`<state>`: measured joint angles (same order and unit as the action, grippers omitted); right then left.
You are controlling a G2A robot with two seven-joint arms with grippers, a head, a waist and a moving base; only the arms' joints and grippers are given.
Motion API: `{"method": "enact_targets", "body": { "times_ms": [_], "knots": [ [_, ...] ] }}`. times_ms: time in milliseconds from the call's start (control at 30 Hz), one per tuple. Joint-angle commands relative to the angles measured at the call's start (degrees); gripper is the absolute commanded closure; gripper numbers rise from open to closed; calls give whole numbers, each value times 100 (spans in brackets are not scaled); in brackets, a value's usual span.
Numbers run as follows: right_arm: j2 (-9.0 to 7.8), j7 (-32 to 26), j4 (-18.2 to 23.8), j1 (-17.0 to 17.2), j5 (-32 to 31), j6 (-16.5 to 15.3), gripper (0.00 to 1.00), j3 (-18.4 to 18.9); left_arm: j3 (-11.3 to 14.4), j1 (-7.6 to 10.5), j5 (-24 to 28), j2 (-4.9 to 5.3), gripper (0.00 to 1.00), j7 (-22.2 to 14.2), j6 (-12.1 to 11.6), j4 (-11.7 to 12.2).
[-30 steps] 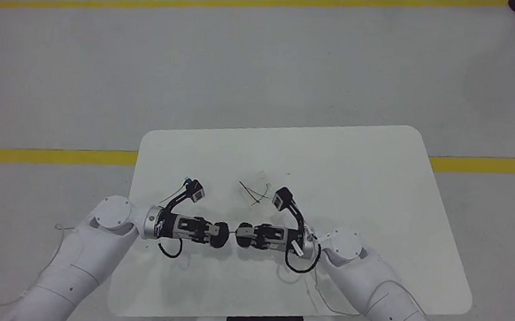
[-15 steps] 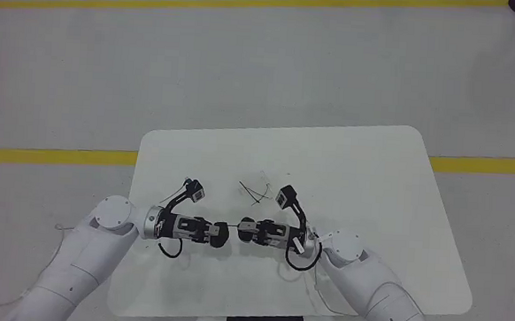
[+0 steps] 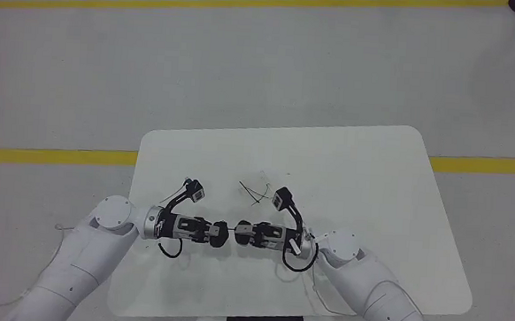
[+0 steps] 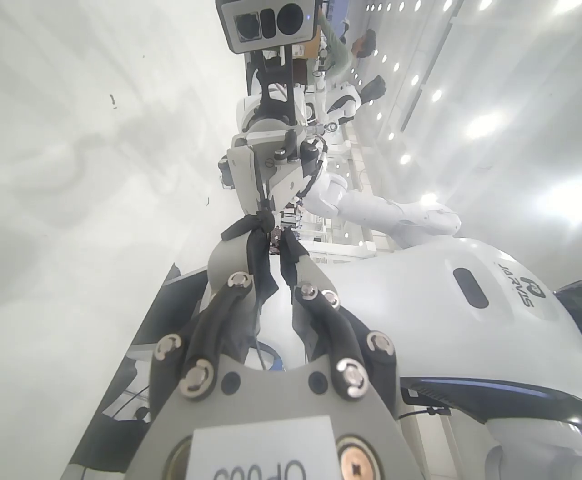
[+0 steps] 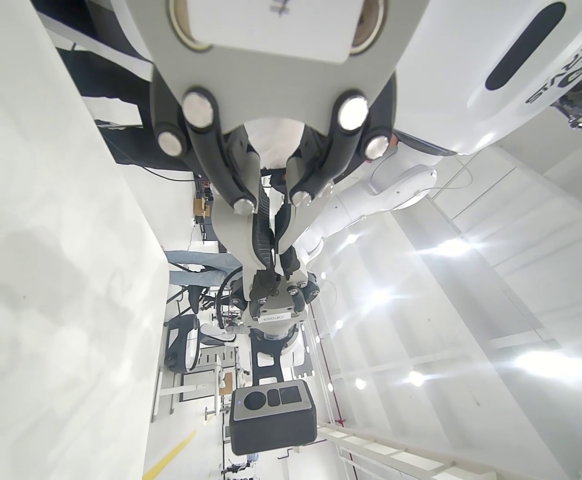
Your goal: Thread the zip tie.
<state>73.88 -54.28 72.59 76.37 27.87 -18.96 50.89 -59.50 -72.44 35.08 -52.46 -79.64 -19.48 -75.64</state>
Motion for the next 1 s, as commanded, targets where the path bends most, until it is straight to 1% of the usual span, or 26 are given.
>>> {"method": "enact_targets", "body": {
  "times_ms": [0, 100, 200, 367, 667, 967],
  "knots": [
    [-1, -8, 0, -9, -10, 4, 100, -8, 0, 0, 0, 0, 87, 0, 0, 0],
    [0, -19, 2, -26, -18, 12, 100, -24, 0, 0, 0, 0, 84, 0, 0, 0],
    [1, -37, 7, -42, -30, 18, 100, -46, 0, 0, 0, 0, 84, 0, 0, 0],
    [1, -79, 11, -64, -40, 29, 100, -78, 0, 0, 0, 0, 86, 0, 0, 0],
    [-2, -153, 20, -79, -42, 34, 100, -129, 0, 0, 0, 0, 85, 0, 0, 0],
    [-4, -147, 42, -75, -33, 20, 100, -164, 0, 0, 0, 0, 88, 0, 0, 0]
  ]
}}
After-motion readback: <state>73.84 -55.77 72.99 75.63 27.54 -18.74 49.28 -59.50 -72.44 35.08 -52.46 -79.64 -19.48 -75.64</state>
